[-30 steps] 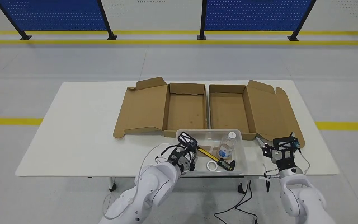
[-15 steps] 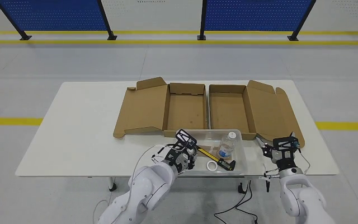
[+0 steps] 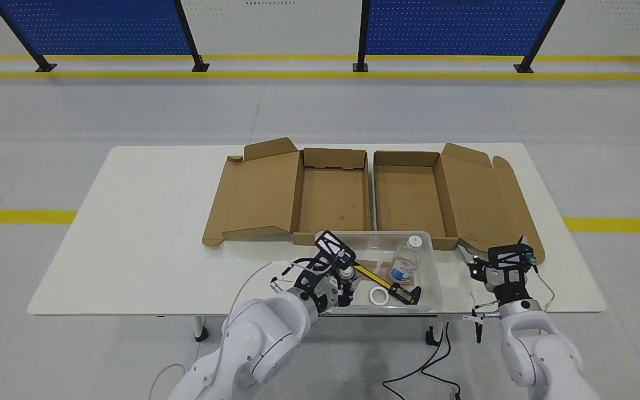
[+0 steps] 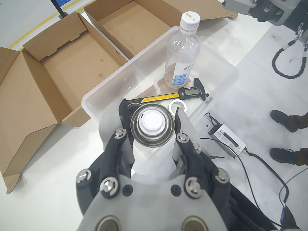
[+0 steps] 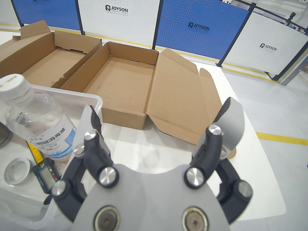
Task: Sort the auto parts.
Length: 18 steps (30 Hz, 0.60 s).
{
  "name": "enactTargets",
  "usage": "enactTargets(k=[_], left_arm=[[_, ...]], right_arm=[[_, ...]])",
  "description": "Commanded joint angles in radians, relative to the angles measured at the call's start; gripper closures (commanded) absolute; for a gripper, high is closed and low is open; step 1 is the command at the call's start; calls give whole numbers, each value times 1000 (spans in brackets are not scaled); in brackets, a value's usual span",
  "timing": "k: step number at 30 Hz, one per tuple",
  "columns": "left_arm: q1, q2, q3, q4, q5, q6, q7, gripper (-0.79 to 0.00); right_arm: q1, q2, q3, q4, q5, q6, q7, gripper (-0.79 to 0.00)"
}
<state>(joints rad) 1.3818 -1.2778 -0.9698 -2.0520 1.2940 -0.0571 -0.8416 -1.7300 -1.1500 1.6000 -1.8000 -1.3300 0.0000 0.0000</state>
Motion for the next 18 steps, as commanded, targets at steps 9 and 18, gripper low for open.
enactTargets(k=[9, 18], left_arm=[[-92, -19, 10, 45, -70, 39, 32, 0], [-244, -47, 28, 180, -104, 93, 79, 0]], right_arm=[[0, 0, 0, 0, 0, 0, 0, -785], [0, 0, 0, 0, 0, 0, 0, -785]])
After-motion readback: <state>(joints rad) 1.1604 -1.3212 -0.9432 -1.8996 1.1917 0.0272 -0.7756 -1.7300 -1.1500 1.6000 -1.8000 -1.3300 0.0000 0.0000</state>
